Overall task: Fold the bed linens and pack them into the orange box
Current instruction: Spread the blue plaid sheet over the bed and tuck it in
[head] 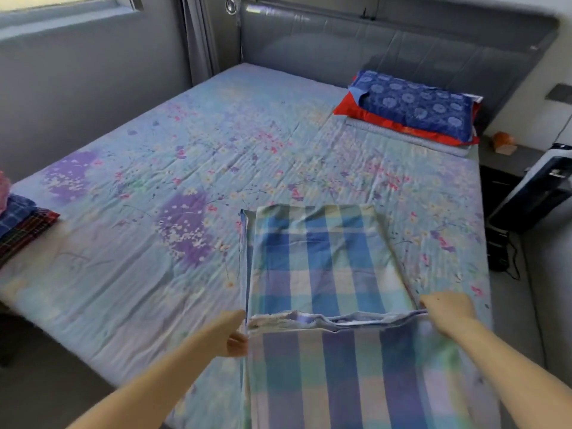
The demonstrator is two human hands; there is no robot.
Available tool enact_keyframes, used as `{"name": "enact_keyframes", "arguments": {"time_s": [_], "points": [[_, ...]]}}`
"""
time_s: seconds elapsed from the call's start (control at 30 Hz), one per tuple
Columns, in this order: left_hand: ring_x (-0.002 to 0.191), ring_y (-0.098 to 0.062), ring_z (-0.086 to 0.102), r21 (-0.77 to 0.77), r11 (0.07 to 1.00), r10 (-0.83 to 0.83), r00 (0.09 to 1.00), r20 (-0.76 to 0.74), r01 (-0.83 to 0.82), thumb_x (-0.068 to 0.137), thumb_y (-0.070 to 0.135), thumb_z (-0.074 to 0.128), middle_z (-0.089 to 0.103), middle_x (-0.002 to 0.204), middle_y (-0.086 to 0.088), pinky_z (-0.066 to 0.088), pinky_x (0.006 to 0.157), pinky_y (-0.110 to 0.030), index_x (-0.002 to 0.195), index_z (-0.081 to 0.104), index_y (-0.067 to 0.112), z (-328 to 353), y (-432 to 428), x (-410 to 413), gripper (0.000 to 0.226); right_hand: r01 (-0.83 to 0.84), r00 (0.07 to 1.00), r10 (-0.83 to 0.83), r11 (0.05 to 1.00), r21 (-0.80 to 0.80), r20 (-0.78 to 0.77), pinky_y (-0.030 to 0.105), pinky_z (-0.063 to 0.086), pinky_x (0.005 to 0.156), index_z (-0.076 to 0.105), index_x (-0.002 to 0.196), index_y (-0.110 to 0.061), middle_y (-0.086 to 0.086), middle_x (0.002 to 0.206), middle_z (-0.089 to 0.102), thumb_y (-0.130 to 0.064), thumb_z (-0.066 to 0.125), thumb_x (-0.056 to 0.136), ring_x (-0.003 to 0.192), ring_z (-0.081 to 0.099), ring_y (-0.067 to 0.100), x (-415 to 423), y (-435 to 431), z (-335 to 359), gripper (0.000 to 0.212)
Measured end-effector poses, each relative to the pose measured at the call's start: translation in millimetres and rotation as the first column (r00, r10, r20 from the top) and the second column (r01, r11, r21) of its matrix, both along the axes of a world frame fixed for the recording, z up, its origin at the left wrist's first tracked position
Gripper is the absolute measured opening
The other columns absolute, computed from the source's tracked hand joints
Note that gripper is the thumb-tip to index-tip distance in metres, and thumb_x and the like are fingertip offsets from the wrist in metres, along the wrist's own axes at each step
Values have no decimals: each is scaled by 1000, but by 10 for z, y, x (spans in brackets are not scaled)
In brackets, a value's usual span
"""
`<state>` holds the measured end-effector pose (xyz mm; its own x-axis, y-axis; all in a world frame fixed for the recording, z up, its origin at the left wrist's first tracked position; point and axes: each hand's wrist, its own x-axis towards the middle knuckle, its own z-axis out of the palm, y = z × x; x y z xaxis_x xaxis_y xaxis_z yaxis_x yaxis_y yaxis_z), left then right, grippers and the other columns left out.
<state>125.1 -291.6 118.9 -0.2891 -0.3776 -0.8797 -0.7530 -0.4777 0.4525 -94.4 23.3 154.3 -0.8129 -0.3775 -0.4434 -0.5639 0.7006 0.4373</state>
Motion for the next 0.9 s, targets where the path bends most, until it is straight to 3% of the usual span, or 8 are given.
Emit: {"name": "enact_keyframes", "arguments": {"time_s": [0.1, 0.27, 0.37, 0.47, 0.57, 0.67, 0.8, 0.9], "points": [[57, -20, 43, -189, 980, -71, 996, -50, 61, 89, 6, 45, 50, 70, -15, 37, 58, -30, 74, 46, 5, -478, -450, -472, 15, 17, 1000, -14, 992, -125, 21, 26, 44, 87, 54, 122, -30, -2, 126, 60, -13, 40, 92, 116, 56, 20, -261, -818, -400, 37], [71, -25, 53, -363, 929, -120, 988, -101, 76, 84, 3, 47, 58, 73, -13, 46, 70, -32, 71, 57, 7, -1223, -1020, -1183, 17, 179, 979, -103, 847, -500, 176, 31, 45, 83, 59, 114, -21, 5, 120, 63, -26, 42, 97, 110, 57, 27, -648, -2191, -1045, 25], [68, -23, 53, -443, 894, -133, 985, -113, 70, 83, 2, 46, 58, 73, -10, 43, 65, -29, 81, 62, 4, -1642, -1265, -1633, 16, 202, 971, -73, 758, -620, 227, 33, 44, 84, 55, 119, -13, 10, 120, 62, -36, 43, 98, 113, 55, 30, -798, -2992, -1367, 33], [86, -31, 60, -488, 872, -110, 987, -120, 38, 82, 4, 47, 57, 83, -12, 39, 59, -28, 102, 61, -1, -1974, -1437, -1973, 25, 213, 966, -52, 711, -670, 253, 36, 43, 84, 48, 123, -7, 14, 121, 59, -39, 43, 98, 112, 53, 34, -896, -3658, -1670, 42], [95, -37, 62, -415, 902, 28, 977, -212, -117, 80, 0, 50, 63, 94, -24, 44, 65, -28, 102, 60, -4, -2257, -1650, -2203, 24, 195, 968, -28, 708, -679, 248, 37, 43, 83, 42, 126, -3, 17, 126, 54, -40, 43, 98, 114, 51, 36, -1008, -4218, -2043, 47], [72, -28, 59, -183, 964, 124, 933, -338, -194, 81, -8, 52, 58, 83, -20, 54, 70, -34, 78, 60, 1, -2382, -1799, -2267, 12, 175, 976, -45, 738, -651, 211, 38, 43, 87, 23, 141, -1, 20, 134, 45, -43, 49, 94, 119, 48, 36, -1098, -4600, -2384, 69], [56, -18, 45, -126, 991, -86, 927, -366, 43, 77, 5, 66, 51, 74, -12, 43, 46, -18, 86, 65, 0, -2443, -1754, -2312, 11, 123, 992, -87, 831, -543, 91, 38, 47, 78, -2, 148, -4, 25, 134, 37, -32, 59, 88, 114, 47, 35, -1217, -4871, -2736, 90], [58, -19, 47, -260, 951, -249, 916, -314, 169, 66, 21, 68, 58, 73, -6, 35, 49, -19, 88, 68, 7, -2469, -1645, -2378, 26, 242, 970, -194, 703, -669, 147, 36, 46, 80, 20, 143, 0, 22, 129, 49, -14, 57, 88, 114, 53, 34, -1454, -4770, -2768, 67]]}}
